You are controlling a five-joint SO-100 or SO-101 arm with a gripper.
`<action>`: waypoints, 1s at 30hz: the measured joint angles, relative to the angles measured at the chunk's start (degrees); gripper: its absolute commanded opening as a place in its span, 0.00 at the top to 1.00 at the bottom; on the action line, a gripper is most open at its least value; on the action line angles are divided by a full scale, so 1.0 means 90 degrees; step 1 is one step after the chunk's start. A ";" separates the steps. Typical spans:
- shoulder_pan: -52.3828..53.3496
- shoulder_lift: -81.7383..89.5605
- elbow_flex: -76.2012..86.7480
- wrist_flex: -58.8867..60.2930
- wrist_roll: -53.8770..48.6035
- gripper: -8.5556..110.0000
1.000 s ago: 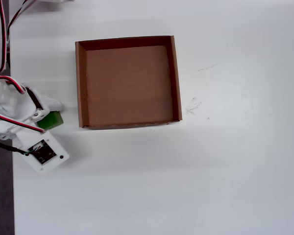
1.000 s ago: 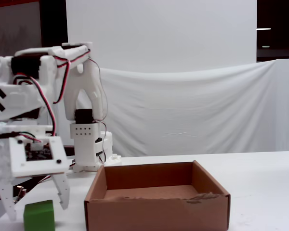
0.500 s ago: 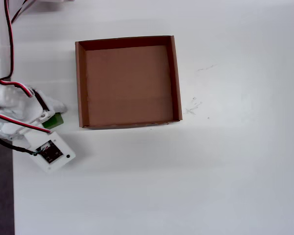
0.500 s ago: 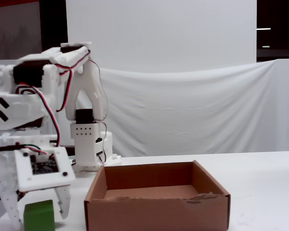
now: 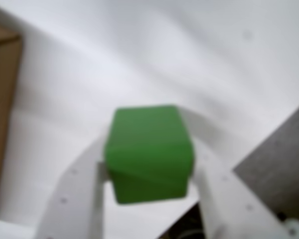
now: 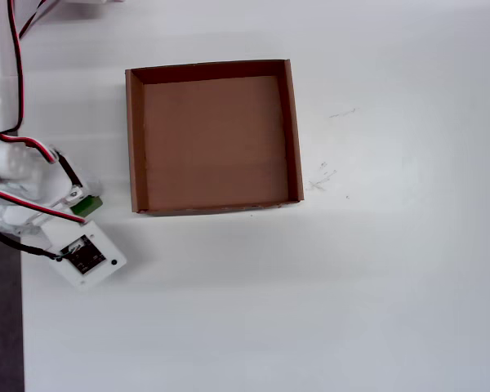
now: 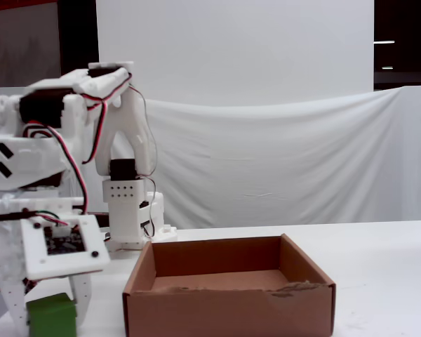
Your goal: Grasp a green cube and put it in a box.
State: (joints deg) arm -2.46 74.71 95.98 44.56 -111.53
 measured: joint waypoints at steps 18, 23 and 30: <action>-0.0264 0.1553 0.0420 0.0449 0.0010 0.83; -0.0791 0.2588 0.1133 0.0596 0.0127 0.83; -0.1768 0.3828 0.1982 0.1338 0.0264 0.82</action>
State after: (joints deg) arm -18.37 109.16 113.82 56.60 -109.16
